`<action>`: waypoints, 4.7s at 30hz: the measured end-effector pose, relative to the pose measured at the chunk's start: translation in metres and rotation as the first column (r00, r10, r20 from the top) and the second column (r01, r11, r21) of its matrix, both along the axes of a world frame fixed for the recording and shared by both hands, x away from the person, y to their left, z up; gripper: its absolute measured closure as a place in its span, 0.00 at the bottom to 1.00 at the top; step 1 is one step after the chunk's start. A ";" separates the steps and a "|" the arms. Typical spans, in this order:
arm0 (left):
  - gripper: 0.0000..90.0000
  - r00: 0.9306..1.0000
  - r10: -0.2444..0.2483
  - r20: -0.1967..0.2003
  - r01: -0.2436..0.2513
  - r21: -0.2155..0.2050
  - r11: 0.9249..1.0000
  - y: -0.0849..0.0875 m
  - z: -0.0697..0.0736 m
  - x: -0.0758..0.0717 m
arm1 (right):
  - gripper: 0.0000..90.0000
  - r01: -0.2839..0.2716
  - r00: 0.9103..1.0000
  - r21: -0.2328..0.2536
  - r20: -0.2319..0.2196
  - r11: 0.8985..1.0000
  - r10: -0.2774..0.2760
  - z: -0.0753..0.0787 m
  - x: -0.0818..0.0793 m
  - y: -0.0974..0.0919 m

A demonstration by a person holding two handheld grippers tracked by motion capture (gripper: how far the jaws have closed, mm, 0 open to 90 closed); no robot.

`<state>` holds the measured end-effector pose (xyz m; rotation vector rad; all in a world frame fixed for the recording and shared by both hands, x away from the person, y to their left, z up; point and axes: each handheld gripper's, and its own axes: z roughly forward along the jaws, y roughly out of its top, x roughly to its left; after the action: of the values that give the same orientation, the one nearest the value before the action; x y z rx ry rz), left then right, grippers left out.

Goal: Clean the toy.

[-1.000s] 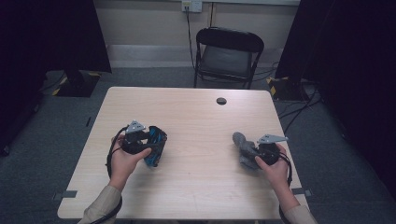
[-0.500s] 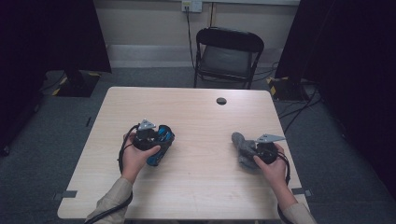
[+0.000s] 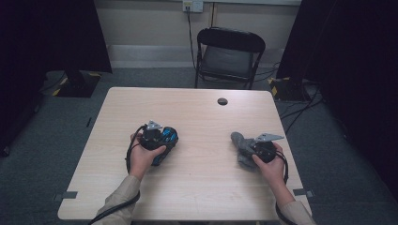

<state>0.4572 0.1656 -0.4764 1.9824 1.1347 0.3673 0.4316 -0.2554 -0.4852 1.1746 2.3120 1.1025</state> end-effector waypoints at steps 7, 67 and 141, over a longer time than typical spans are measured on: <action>0.28 1.000 0.005 0.002 -0.005 0.022 1.000 -0.004 -0.005 0.005 | 0.76 0.017 1.000 0.016 -0.004 1.000 -0.016 -0.001 0.005 -0.001; 0.22 1.000 0.008 0.013 -0.009 0.086 0.996 -0.010 -0.003 0.010 | 0.28 0.077 0.997 0.002 0.010 0.997 -0.077 0.014 0.008 -0.007; 0.19 0.998 -0.020 -0.052 0.019 -0.014 1.000 0.083 0.020 -0.077 | 0.21 -0.004 1.000 0.013 -0.010 1.000 0.004 0.036 -0.055 -0.037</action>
<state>0.3804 0.2484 -0.4562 2.0006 1.1468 0.2989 0.3766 -0.2922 -0.4488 1.1829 2.3190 1.1173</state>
